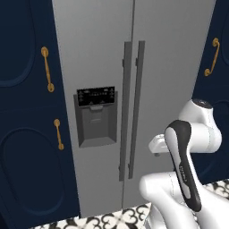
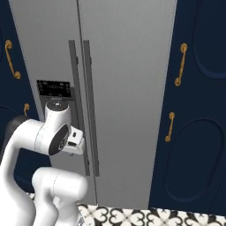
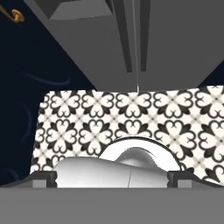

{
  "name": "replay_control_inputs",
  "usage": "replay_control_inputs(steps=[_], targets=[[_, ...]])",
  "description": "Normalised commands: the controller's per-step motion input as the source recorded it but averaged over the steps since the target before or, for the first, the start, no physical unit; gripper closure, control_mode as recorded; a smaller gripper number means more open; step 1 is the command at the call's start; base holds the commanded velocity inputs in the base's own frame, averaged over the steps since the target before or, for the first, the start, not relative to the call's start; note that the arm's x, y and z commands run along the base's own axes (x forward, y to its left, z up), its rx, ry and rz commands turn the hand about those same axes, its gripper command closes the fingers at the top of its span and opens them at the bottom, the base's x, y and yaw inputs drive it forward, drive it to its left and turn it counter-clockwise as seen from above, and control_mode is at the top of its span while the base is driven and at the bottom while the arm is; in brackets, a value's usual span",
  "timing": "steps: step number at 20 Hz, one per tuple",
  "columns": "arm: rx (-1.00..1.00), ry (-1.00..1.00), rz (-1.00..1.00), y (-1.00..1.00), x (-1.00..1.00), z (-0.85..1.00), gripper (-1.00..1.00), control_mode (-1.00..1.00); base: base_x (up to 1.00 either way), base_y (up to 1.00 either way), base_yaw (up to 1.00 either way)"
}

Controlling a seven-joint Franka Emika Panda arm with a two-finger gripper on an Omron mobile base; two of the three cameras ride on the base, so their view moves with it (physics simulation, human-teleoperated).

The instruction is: Grab a lemon wedge from the fridge and one ice cube from the ice bowl, and put them in the glass of lemonade.

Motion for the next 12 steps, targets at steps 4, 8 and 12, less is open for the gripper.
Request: replay_control_inputs(steps=[4, 8, 12], targets=[[0.00, 0.00, 0.00, 0.00, 0.00, 0.00, -1.00, 1.00, 0.00, 0.00, 0.00], [-0.01, -0.07, 0.01, 0.00, 0.00, 0.13, -1.00, -1.00, 0.00, 0.00, 0.00], [-0.11, -0.25, 0.01, 0.05, 0.02, 0.61, -1.00, -1.00, 0.00, 0.00, 0.00]])
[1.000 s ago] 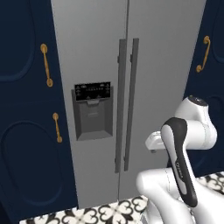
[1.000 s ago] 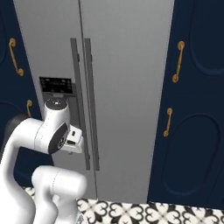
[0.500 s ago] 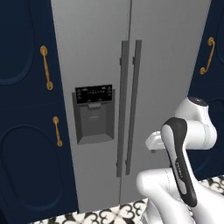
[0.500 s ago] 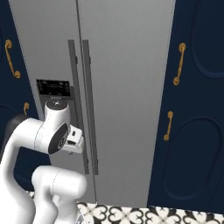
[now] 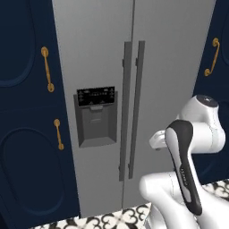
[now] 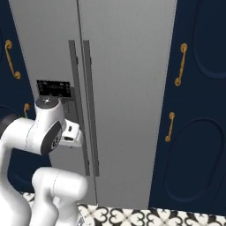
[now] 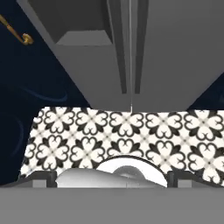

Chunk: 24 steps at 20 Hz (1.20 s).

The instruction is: Grab a lemon wedge from the fridge and one ice cube from the ice bowl, and put them in the glass of lemonade.

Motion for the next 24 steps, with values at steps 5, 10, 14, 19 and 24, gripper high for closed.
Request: replay_control_inputs(steps=[5, 10, 14, 19, 24], targets=[[-0.12, -0.20, 0.00, 0.05, 0.37, 0.64, -1.00, -1.00, 0.00, 0.00, 0.00], [-0.03, -0.10, 0.00, 0.00, 0.82, 0.22, -1.00, -1.00, 0.00, 0.00, 0.00], [0.00, 0.00, -0.09, 0.00, 1.00, 0.00, -1.00, -1.00, 0.00, 0.00, 0.00], [0.01, 0.00, -0.08, 0.02, 1.00, 0.00, -1.00, -1.00, 0.00, 0.00, 0.00], [0.13, -0.04, -0.01, 0.00, 0.63, 0.05, -1.00, -1.00, 0.00, 0.00, 0.00]])
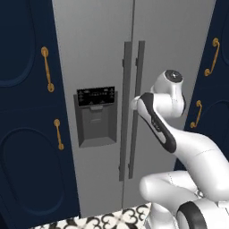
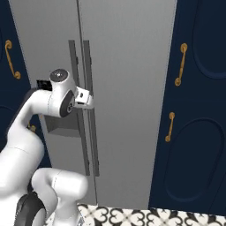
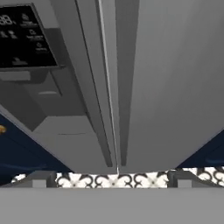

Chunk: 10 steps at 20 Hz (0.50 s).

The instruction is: Grab a lemon wedge from the fridge and one ice cube from the ice bowl, and put them in the glass of lemonade.

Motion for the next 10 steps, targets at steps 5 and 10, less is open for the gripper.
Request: replay_control_inputs(steps=[5, 10], targets=[[0.05, -0.05, 0.00, 0.00, 0.52, 0.11, -1.00, -1.00, 0.00, 0.00, 0.00], [-0.05, -0.04, 0.00, 0.00, 0.10, -0.01, -1.00, -1.00, 0.00, 0.00, 0.00]])
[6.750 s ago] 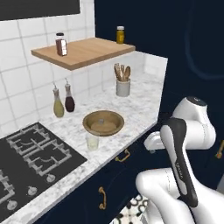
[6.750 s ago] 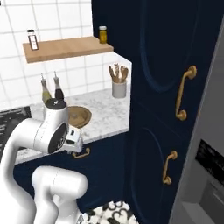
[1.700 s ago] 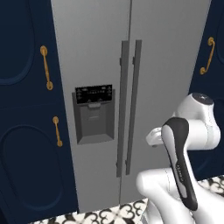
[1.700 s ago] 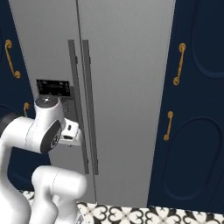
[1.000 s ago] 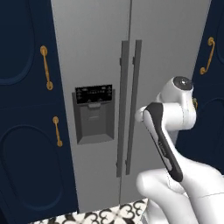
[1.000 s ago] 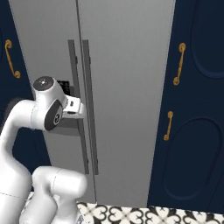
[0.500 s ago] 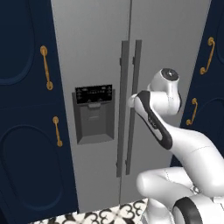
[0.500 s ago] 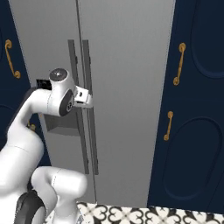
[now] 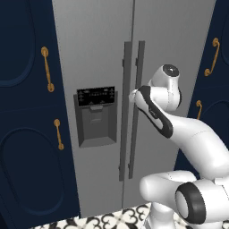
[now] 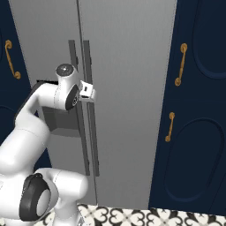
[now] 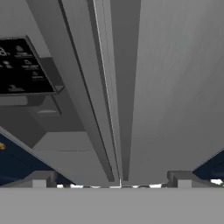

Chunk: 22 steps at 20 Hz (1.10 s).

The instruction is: Grab a lemon wedge from the fridge and one ice cube from the ice bowl, and put them in the glass of lemonade.

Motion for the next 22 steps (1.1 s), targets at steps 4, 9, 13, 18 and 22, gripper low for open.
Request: replay_control_inputs(steps=[4, 9, 13, 18, 22], targets=[[-0.03, -0.04, -0.03, -0.07, 0.13, -0.09, -1.00, -1.00, 0.00, 0.00, 0.00], [-0.02, 0.00, -0.04, -0.07, 0.31, -0.24, -1.00, -1.00, 0.00, 0.00, 0.00], [-0.06, 0.00, 0.00, 0.00, 0.62, -0.20, -1.00, -1.00, 0.00, 0.00, 0.00], [0.00, 0.00, 0.00, 0.00, 0.64, -0.26, -1.00, -1.00, 0.00, 0.00, 0.00], [0.00, 0.03, 0.00, 0.00, 0.68, -0.20, -1.00, -1.00, 0.00, 0.00, 0.00]])
